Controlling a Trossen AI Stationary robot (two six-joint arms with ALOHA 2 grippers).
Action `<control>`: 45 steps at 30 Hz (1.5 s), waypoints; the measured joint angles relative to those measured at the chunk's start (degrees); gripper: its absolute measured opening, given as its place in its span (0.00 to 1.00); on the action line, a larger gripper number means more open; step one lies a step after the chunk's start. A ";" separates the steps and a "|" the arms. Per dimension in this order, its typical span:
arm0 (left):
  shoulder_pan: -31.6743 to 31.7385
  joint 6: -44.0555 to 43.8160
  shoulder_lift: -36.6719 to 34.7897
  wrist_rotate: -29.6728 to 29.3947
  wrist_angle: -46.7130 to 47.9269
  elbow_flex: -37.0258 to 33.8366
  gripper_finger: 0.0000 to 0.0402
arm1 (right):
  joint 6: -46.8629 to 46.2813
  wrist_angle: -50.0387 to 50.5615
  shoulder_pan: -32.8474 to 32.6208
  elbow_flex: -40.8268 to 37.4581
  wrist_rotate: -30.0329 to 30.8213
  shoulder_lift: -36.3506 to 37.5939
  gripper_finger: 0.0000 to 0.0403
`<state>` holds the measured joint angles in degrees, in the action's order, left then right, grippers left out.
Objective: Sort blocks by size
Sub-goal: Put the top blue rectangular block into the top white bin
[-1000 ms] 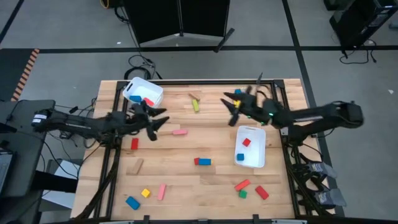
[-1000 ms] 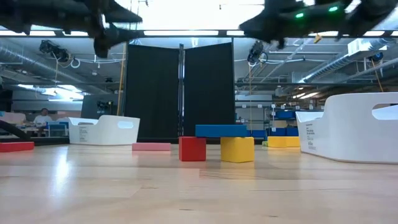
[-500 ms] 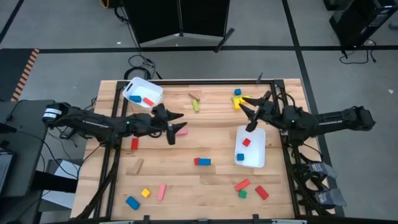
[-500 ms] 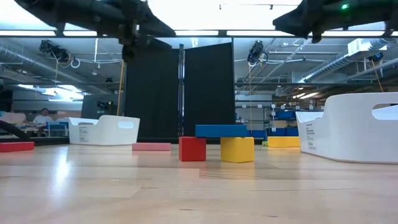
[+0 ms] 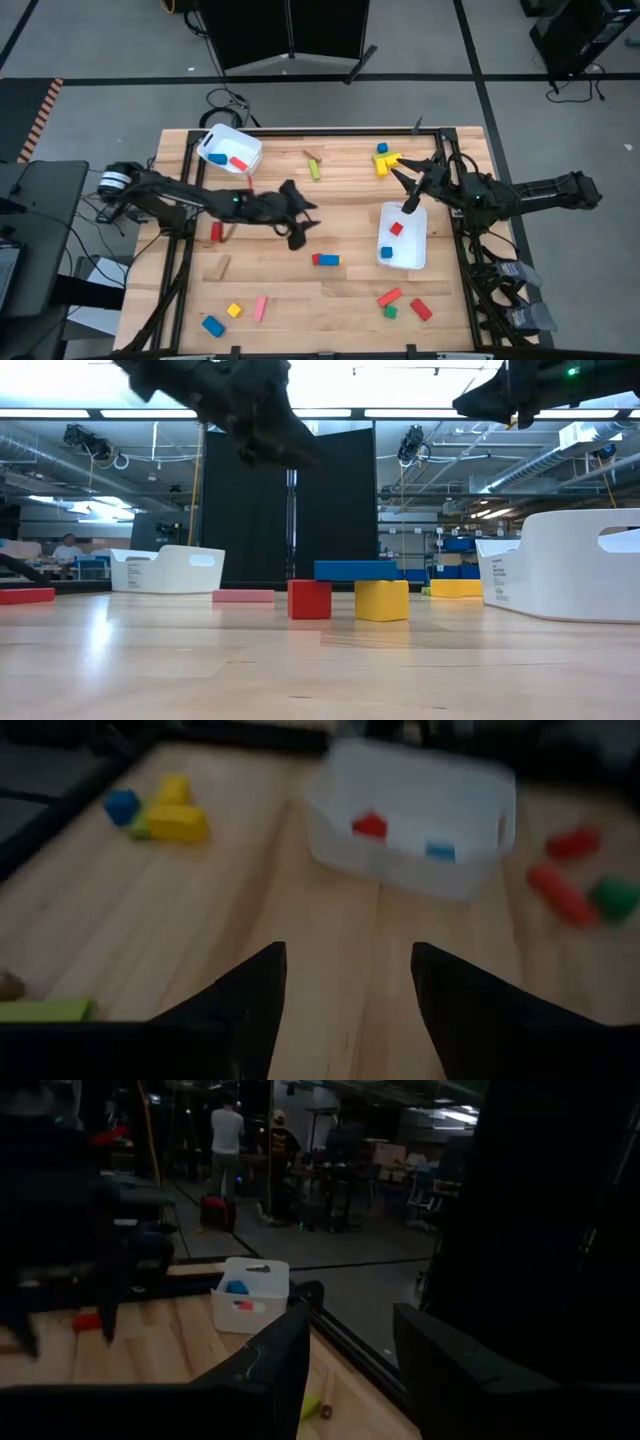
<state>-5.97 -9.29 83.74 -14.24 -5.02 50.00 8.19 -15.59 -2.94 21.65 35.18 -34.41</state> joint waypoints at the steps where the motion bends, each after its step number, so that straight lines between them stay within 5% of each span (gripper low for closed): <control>1: -0.41 1.53 1.59 0.00 2.30 1.84 0.56 | 0.00 -0.02 0.00 0.00 0.00 0.00 0.39; 17: -5.19 5.85 18.23 9.89 17.18 17.85 0.72 | -0.60 0.24 0.00 0.04 0.00 -0.03 0.39; 45: -7.66 1.37 25.42 10.02 14.57 17.66 0.73 | -1.99 -0.20 -0.01 0.04 -0.04 -0.07 0.39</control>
<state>-13.63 -7.92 109.17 -4.22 9.56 67.67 6.20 -15.79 -2.95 21.69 35.14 -34.48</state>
